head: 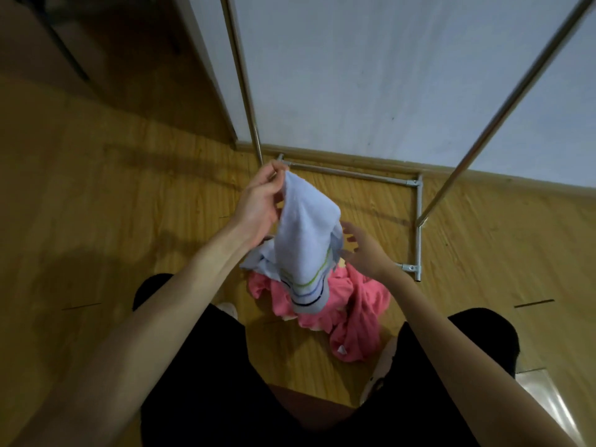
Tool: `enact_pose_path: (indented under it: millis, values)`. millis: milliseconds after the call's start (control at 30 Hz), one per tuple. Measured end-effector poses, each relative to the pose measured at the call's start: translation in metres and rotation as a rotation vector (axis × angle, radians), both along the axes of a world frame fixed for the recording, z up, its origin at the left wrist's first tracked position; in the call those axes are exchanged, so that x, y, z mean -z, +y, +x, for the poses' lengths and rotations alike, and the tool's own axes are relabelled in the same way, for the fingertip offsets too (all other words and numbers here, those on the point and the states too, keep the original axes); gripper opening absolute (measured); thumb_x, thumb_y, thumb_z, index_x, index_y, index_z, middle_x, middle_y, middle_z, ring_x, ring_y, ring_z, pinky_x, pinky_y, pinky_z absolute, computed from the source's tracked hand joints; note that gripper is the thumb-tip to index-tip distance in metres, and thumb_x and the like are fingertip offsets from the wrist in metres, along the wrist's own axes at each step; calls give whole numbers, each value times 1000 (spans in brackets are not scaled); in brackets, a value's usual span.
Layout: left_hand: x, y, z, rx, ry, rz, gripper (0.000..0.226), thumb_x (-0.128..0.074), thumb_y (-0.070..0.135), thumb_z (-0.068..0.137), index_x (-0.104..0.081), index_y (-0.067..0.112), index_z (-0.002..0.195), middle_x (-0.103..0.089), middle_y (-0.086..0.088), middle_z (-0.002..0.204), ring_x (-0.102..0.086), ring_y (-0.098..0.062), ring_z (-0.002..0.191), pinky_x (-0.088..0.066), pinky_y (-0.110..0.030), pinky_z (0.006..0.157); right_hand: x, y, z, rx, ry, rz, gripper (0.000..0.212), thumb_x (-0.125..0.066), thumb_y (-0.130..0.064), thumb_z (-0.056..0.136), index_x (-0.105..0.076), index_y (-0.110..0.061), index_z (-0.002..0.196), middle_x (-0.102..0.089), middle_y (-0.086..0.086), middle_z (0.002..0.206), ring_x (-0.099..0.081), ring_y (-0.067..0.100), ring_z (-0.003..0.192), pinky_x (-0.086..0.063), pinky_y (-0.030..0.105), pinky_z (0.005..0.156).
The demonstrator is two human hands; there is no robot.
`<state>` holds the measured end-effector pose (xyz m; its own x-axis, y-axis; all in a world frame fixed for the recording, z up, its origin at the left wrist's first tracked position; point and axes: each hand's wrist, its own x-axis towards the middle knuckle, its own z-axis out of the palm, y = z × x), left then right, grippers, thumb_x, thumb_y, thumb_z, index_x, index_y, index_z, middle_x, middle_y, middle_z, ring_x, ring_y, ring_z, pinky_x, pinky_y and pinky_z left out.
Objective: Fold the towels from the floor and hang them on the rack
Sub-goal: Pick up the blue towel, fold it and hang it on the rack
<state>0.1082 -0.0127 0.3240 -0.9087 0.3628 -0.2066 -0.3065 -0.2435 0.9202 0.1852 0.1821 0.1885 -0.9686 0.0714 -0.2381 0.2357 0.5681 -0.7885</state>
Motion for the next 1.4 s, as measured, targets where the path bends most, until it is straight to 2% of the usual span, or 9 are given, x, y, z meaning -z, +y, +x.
enact_pose_path:
  millis: [167,267,367,600,800,900,1067,1200,1400]
  values:
    - [-43,0,11,3,9,135,22,-36,2,97,-50,14,84,-49,-1,72,-49,-10,64,-38,-24,64,-27,5,17,50,87,7,12,-67,-12,85,-67,0,87,-68,9,82,-56,12,79,-39,29,63]
    - [-61,-4,11,-82,-1,183,23,-36,3,98,-49,13,83,-54,-3,72,-55,-11,64,-46,-24,65,-39,9,32,132,120,-32,31,-62,-15,90,-57,8,70,-50,13,58,-41,10,61,-30,29,54]
    - [-72,-13,2,-170,-39,233,22,-35,5,99,-50,13,84,-54,-7,81,-56,-17,73,-48,-30,72,-56,16,54,140,161,-87,41,-62,-10,91,-42,-13,54,-32,-6,52,-28,2,50,-22,20,50]
    - [-81,-6,-23,-314,-45,190,25,-39,3,97,-50,14,78,-52,-8,76,-53,-17,69,-47,-30,68,-122,23,87,278,289,-201,34,-52,-14,98,-47,-5,66,-38,-3,59,-34,2,53,-27,17,50]
    - [-73,19,-26,-216,283,-145,26,-46,3,96,-52,19,76,-46,1,68,-42,-9,62,-33,-22,57,-194,11,69,315,400,-228,34,-50,-19,99,-54,12,84,-48,18,65,-45,11,61,-34,23,53]
    - [-71,23,-27,-105,499,-342,24,-48,9,97,-54,23,78,-50,7,70,-45,-6,67,-37,-24,66,-216,0,58,385,387,-345,26,-54,-23,97,-59,2,91,-55,7,65,-50,10,58,-39,21,51]
    - [-73,21,-19,61,582,-480,13,-50,11,96,-58,15,87,-54,3,75,-50,-8,71,-43,-25,72,-248,-21,45,508,368,-675,27,-58,-17,95,-52,-15,121,-57,2,62,-57,9,55,-46,22,50]
    - [-76,13,0,209,676,-608,10,-54,6,93,-62,12,91,-61,-1,86,-59,-12,83,-48,-18,75,-266,-35,37,497,463,-729,15,-52,-15,98,-63,-13,109,-56,-5,57,-52,8,51,-43,18,44]
    - [-78,-24,50,567,576,-483,36,-63,-8,83,-57,4,117,-65,-8,109,-64,-15,99,-53,-27,89,-271,-54,24,552,525,-799,21,-49,-12,99,-67,-14,90,-54,-4,59,-51,8,53,-44,21,50]
